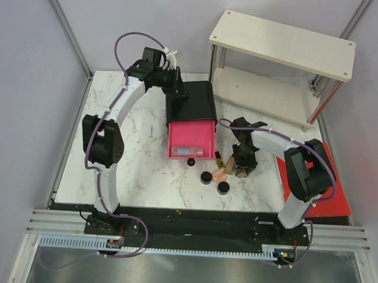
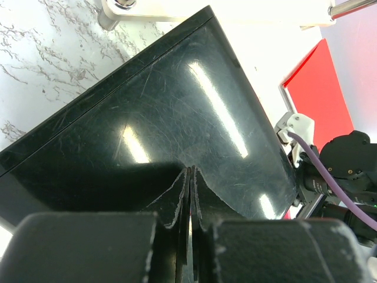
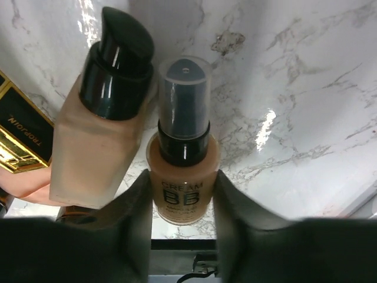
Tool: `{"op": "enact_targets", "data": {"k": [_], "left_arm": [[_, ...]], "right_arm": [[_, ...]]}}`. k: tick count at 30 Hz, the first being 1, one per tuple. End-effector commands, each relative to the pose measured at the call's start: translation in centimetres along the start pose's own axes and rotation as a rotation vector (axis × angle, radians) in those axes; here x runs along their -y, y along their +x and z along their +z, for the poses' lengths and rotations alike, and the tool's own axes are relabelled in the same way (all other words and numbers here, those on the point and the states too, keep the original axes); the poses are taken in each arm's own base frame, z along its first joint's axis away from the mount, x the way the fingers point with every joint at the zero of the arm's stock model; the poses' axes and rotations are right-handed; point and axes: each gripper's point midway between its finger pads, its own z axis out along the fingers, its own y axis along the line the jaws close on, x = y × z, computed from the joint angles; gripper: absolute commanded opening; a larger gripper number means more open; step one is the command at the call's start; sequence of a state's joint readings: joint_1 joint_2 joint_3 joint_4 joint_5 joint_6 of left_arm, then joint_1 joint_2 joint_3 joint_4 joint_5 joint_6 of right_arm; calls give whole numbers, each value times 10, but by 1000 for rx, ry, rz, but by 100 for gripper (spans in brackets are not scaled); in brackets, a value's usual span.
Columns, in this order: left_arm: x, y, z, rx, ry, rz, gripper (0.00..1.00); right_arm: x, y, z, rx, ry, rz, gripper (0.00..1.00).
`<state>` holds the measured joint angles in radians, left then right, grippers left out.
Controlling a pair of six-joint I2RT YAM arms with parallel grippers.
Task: Organize the makeup
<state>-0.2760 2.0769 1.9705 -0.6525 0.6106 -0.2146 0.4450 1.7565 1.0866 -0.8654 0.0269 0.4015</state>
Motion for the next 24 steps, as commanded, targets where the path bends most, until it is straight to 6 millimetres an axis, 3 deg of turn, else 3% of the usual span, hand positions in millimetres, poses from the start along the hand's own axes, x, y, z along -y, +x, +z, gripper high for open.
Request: {"op": "enact_targets", "data": {"k": [1, 3, 6, 9, 15, 18, 21, 24], "left_arm": [[-65, 82, 19, -259, -179, -97, 6], [-65, 84, 19, -262, -180, -96, 6], [-64, 83, 18, -259, -177, -96, 6], [-63, 83, 19, -260, -174, -98, 6], [-63, 82, 19, -258, -171, -98, 6], [-63, 82, 19, -257, -171, -98, 6], [-64, 83, 20, -262, -171, -103, 6], [-64, 82, 21, -259, -168, -110, 6]], "right_arm": [[2, -18, 8, 68, 16, 37, 26], [5, -17, 7, 69, 26, 49, 13], [10, -22, -9, 118, 31, 74, 4], [13, -36, -27, 188, 46, 81, 1], [15, -85, -83, 362, 79, 56, 0], [3, -120, -129, 500, 33, 9, 0], [-13, -139, -167, 627, 26, -107, 0], [-38, -147, -191, 719, 33, -273, 0]]}}
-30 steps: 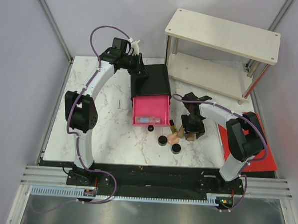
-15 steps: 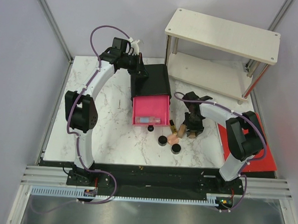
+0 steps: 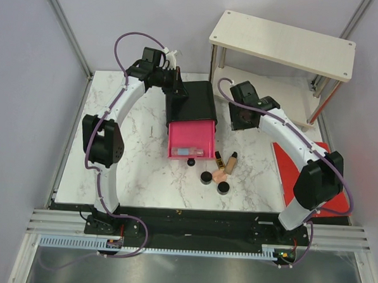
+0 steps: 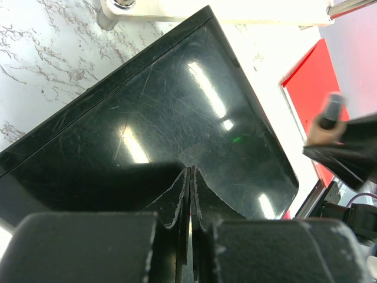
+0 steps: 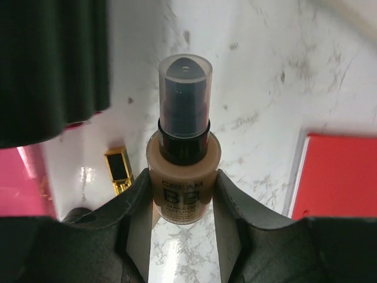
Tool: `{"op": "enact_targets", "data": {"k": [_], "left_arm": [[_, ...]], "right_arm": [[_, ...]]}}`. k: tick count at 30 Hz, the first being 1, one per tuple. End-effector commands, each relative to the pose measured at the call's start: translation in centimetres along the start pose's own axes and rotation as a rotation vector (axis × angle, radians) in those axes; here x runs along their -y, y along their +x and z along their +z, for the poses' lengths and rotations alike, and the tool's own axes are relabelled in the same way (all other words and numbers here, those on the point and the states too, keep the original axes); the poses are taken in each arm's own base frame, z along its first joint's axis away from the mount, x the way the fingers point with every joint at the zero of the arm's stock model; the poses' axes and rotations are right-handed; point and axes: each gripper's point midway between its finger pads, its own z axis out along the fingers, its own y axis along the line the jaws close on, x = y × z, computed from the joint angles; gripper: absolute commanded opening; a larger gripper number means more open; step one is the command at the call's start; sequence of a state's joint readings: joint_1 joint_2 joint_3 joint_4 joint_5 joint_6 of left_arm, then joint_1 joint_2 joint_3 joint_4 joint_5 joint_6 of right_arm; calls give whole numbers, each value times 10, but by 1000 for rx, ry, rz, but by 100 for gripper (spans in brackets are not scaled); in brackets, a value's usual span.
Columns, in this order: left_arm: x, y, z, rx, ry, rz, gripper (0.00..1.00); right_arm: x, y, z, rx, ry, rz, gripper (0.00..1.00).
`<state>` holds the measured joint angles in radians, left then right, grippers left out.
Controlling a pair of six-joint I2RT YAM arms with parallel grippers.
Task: Organize the makeup
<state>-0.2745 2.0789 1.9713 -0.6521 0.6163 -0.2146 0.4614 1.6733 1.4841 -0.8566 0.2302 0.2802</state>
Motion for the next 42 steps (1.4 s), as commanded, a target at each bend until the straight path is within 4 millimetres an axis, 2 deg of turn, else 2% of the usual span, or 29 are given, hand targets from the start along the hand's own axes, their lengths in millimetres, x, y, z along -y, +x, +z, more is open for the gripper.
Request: {"op": "enact_targets", "data": {"k": [1, 4, 10, 11, 16, 22, 34, 37, 39, 42], "left_arm": [[-62, 80, 21, -253, -170, -108, 6], [-62, 78, 21, -249, -168, -112, 6], [-62, 76, 20, -244, -175, -108, 6], [-63, 76, 21, -245, -176, -109, 6], [-63, 78, 22, -250, -171, -113, 6], [-63, 78, 22, -250, -173, -111, 6], [-61, 74, 22, -241, -161, -116, 6], [-61, 73, 21, -238, -162, -115, 6], [-60, 72, 21, -235, -159, -114, 6], [-61, 72, 20, -238, -160, -118, 6]], "right_arm": [[-37, -46, -48, 221, -55, -254, 0], [-69, -50, -61, 280, -121, -356, 0], [-121, -61, -94, 475, -291, -499, 0], [-124, -54, -91, 474, -297, -539, 0], [-146, -45, -93, 503, -354, -695, 0], [-168, -32, -82, 466, -433, -746, 1], [-186, 2, -48, 329, -505, -769, 17], [-187, 5, -42, 306, -505, -777, 24], [-187, 9, -36, 277, -500, -778, 33], [-184, 10, -29, 244, -468, -768, 41]]}}
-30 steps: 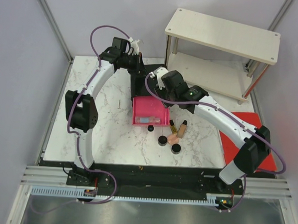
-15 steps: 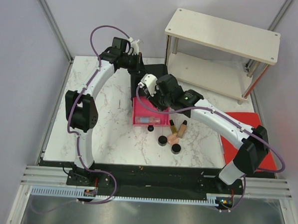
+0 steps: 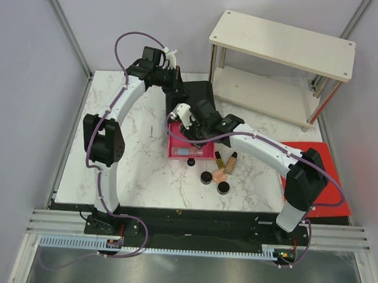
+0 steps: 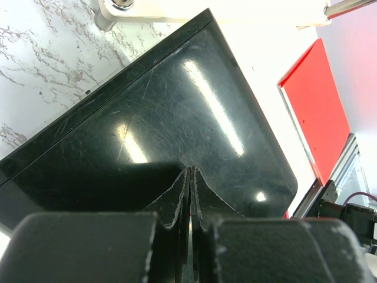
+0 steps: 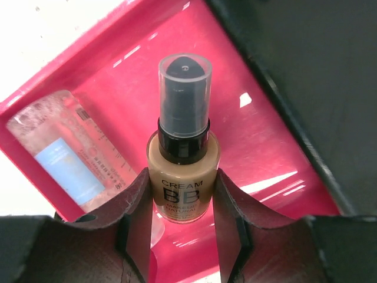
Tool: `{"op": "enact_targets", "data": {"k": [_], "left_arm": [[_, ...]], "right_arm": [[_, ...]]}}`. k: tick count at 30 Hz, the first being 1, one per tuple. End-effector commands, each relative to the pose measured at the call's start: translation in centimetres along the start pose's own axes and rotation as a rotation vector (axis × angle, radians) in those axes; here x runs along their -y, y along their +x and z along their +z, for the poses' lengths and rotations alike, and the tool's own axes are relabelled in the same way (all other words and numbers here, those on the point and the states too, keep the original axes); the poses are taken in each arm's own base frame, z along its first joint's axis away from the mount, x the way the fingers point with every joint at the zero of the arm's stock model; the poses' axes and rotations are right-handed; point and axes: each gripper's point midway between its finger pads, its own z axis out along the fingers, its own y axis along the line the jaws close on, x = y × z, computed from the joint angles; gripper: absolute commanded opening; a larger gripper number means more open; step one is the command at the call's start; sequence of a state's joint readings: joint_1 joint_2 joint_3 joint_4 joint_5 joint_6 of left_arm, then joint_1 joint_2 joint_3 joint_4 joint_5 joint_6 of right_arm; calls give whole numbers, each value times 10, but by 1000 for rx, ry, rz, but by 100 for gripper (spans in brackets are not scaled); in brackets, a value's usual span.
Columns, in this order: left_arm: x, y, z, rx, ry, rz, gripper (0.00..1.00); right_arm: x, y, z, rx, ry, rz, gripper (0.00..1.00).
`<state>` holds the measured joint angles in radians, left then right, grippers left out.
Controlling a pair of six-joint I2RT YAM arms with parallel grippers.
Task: Organize the makeup
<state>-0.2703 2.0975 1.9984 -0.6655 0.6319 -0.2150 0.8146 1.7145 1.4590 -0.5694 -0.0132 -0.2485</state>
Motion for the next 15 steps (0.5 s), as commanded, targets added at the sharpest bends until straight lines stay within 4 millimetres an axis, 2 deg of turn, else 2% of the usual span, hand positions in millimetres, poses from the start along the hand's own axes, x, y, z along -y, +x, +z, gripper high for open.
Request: {"op": "enact_targets", "data": {"k": [1, 6, 9, 15], "left_arm": [[-63, 73, 18, -232, -174, -116, 6], [-63, 70, 16, -228, -173, -113, 6], [-65, 68, 15, -221, -174, -114, 6], [-65, 66, 16, -221, -174, -117, 6]], "right_arm": [[1, -8, 3, -6, 3, 14, 43], [13, -7, 4, -24, 72, 13, 58], [21, -15, -1, -6, 108, 11, 63], [36, -32, -20, 39, 184, 14, 65]]}}
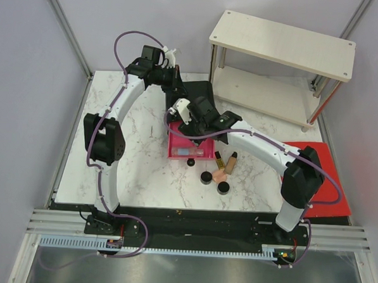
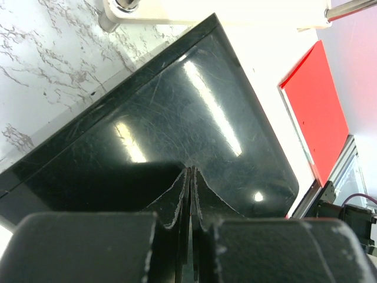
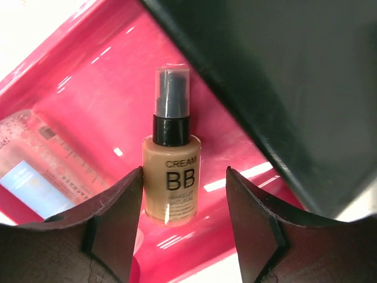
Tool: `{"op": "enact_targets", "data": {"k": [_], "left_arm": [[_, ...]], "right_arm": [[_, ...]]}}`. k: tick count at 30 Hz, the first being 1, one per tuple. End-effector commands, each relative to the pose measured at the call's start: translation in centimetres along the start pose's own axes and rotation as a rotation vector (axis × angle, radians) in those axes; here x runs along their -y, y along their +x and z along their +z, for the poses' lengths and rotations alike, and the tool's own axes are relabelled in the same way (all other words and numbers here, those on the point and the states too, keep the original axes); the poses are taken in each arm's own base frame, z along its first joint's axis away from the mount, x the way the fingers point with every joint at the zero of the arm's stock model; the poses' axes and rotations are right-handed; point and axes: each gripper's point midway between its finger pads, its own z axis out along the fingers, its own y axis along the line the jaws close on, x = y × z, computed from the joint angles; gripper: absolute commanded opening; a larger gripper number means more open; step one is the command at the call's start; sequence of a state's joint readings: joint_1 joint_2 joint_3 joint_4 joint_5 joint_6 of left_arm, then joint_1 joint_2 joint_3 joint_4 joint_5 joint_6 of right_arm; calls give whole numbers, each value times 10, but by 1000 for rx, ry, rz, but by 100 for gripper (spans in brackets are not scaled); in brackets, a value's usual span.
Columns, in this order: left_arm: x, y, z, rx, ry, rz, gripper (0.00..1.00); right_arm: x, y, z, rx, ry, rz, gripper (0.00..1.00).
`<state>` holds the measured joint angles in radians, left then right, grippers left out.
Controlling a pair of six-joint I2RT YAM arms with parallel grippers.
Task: Organize the makeup
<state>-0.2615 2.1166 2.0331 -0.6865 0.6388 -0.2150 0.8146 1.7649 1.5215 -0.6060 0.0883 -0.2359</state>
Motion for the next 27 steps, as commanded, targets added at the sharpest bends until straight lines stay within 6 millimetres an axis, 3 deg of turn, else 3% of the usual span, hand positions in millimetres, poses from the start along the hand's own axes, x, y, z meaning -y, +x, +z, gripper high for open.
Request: {"op": "enact_targets", "data": {"k": [1, 6, 13, 14, 16, 19, 21, 22, 27], "left_arm": [[-63, 69, 17, -219, -175, -109, 6], [-64, 71, 18, -226, -175, -112, 6], [-63, 71, 19, -226, -169, -116, 6], [-63, 70, 19, -224, -165, -114, 6], [-63, 71, 18, -226, -170, -115, 6], [-63, 71, 17, -224, -169, -114, 6], [-63, 71, 18, -225, -168, -112, 6], [-63, 71, 18, -225, -170, -113, 6], [-63, 71, 18, -226, -173, -110, 6]], "right_arm": [[23, -35, -29, 99, 100, 12, 65], [35, -46, -55, 162, 161, 40, 65], [50, -36, -68, 173, 269, 157, 67], [68, -30, -77, 165, 377, 217, 73], [83, -12, -84, 137, 479, 326, 80], [109, 26, -84, 73, 503, 627, 76], [103, 52, -72, -26, 416, 725, 75], [111, 67, -68, -60, 406, 778, 75], [78, 113, -39, -244, 268, 880, 77]]}}
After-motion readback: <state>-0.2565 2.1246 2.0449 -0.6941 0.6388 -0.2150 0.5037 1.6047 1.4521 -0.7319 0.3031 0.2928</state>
